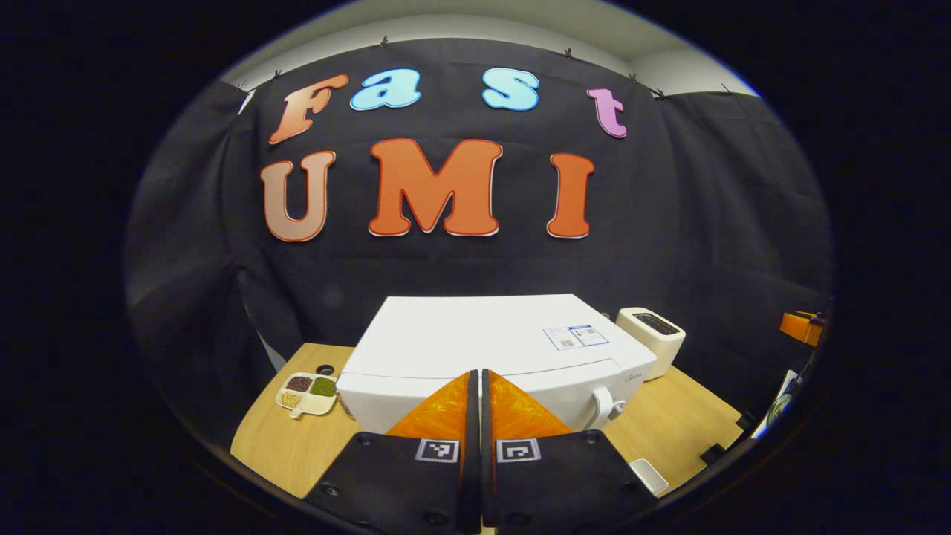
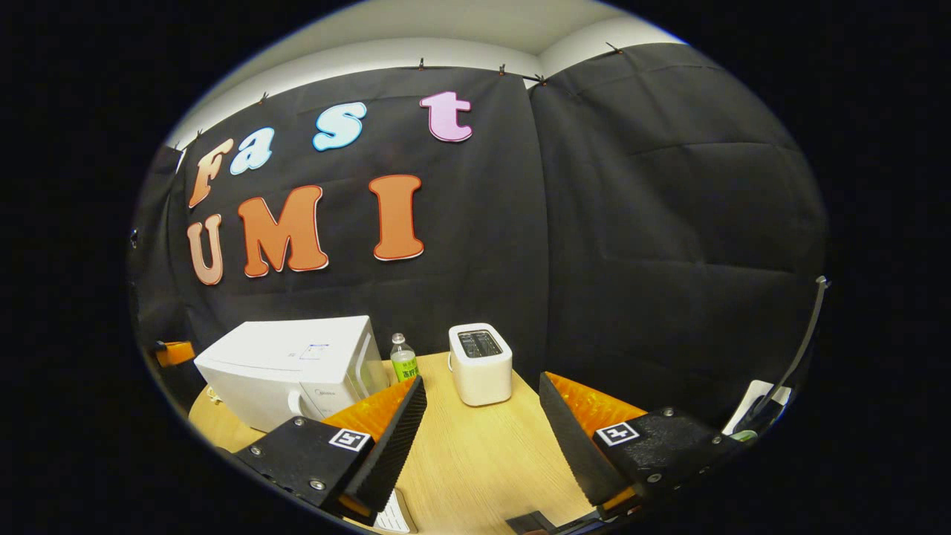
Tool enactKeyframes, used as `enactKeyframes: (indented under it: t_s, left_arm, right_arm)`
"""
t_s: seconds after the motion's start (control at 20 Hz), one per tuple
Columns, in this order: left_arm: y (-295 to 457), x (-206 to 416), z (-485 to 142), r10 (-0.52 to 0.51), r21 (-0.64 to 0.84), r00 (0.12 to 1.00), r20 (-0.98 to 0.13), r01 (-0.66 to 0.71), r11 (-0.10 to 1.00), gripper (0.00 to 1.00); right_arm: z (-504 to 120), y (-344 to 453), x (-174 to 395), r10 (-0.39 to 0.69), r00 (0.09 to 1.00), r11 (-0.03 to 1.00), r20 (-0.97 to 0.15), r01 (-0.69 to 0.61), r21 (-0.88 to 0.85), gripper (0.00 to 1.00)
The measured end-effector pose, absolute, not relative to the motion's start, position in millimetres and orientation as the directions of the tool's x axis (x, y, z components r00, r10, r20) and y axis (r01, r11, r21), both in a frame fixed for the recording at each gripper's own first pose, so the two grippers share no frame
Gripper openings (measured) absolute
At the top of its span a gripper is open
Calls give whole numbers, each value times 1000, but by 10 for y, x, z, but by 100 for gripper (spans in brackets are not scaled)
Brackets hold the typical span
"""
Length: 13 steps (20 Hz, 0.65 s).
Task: Open the microwave oven with the left hand, put the food in, and close the microwave oven.
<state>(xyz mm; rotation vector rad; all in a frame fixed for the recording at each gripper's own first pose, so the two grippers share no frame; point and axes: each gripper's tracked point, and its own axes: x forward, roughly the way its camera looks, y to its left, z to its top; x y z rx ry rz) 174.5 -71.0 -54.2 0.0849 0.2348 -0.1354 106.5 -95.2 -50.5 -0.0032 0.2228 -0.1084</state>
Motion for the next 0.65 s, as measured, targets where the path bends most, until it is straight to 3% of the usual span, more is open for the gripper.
enactKeyframes:
  t_s: [0.25, 0.3, 0.35, 0.4, 0.55, 0.6, 0.65]
  left_arm:
    - [-263, 1515, 244, -59, 32, 985, -162, 65, 997, 5]
    - [-175, 1419, 385, -51, 31, 988, -148, 57, 998, 22]
    - [-93, 1380, 529, -41, 37, 991, -129, 46, 998, 65]
    - [-7, 1323, 650, -29, 44, 993, -114, 35, 998, 75]
    - [180, 1150, 911, 3, 34, 995, -101, 0, 999, 72]
    - [277, 1108, 978, 28, 32, 995, -96, -25, 999, 77]
    - [372, 1066, 1056, 50, 33, 995, -85, -47, 998, 92]
  right_arm:
    - [-246, -730, 1260, -65, 977, 997, -205, 53, -63, 94]
    - [-197, -664, 1288, -51, 978, 997, -203, 37, -73, 94]
    - [-133, -591, 1311, -37, 980, 997, -196, 21, -80, 95]
    - [-80, -526, 1338, -22, 982, 996, -189, 6, -84, 95]
    - [32, -318, 1374, 23, 983, 996, -180, -38, -77, 95]
    - [66, -250, 1387, 36, 984, 996, -177, -50, -75, 95]
    - [103, -202, 1377, 46, 984, 996, -172, -59, -73, 95]
